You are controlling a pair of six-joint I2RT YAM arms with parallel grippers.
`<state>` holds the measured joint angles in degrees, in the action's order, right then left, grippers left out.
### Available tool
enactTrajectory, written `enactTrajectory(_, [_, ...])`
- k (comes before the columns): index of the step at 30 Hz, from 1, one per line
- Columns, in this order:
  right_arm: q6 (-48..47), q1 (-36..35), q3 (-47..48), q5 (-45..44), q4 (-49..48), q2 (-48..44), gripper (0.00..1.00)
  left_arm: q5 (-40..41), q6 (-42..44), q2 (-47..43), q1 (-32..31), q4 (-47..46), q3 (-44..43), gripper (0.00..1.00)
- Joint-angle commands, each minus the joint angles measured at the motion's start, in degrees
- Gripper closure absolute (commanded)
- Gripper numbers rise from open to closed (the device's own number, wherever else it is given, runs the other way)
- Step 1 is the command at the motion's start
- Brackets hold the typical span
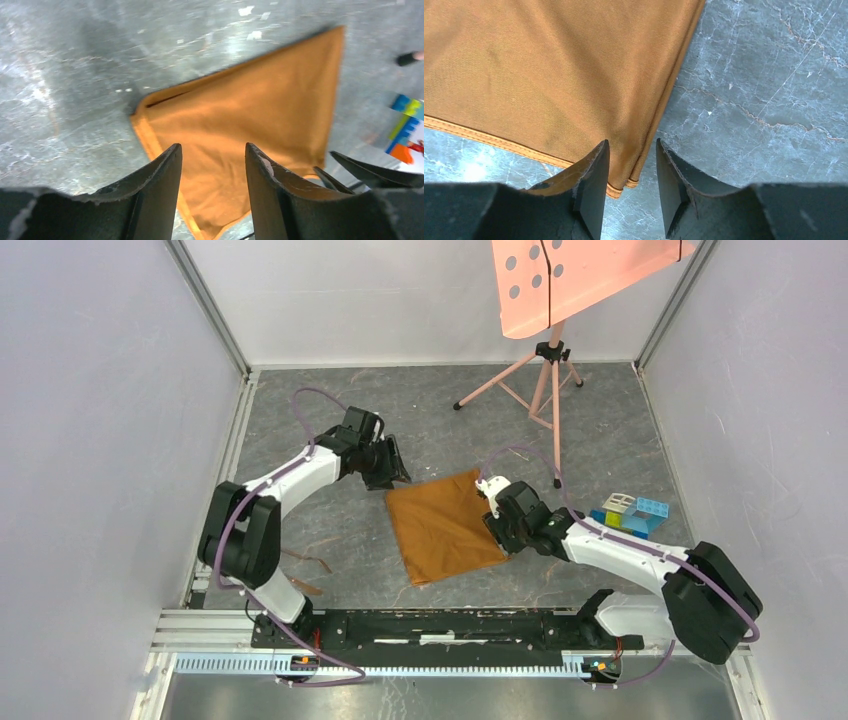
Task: Fold the napkin into a case and place the utensils inside
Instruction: Move the lower triangle-folded napkin to the center of the board, then pick up the lower triangle-folded napkin from the center of the board.
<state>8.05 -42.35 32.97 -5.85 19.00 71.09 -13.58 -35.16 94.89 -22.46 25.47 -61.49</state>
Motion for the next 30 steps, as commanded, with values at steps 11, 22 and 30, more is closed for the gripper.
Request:
enactTrajectory(11, [1.73, 0.68, -5.5, -8.02, -4.12, -1.88, 0.71, 4.08, -1.19, 3.96, -1.01, -7.66, 3.71, 0.4])
enactTrajectory(22, [3.2, -10.43, 16.85, -4.88, 10.7, -0.5, 0.2, 5.5, 2.06, -17.22, 0.09, 4.59, 1.57, 0.16])
enactTrajectory(30, [17.75, -26.42, 34.07, 1.41, 15.53, 21.05, 0.13, 12.82, -0.28, -32.35, 10.64, 16.3, 0.44, 0.02])
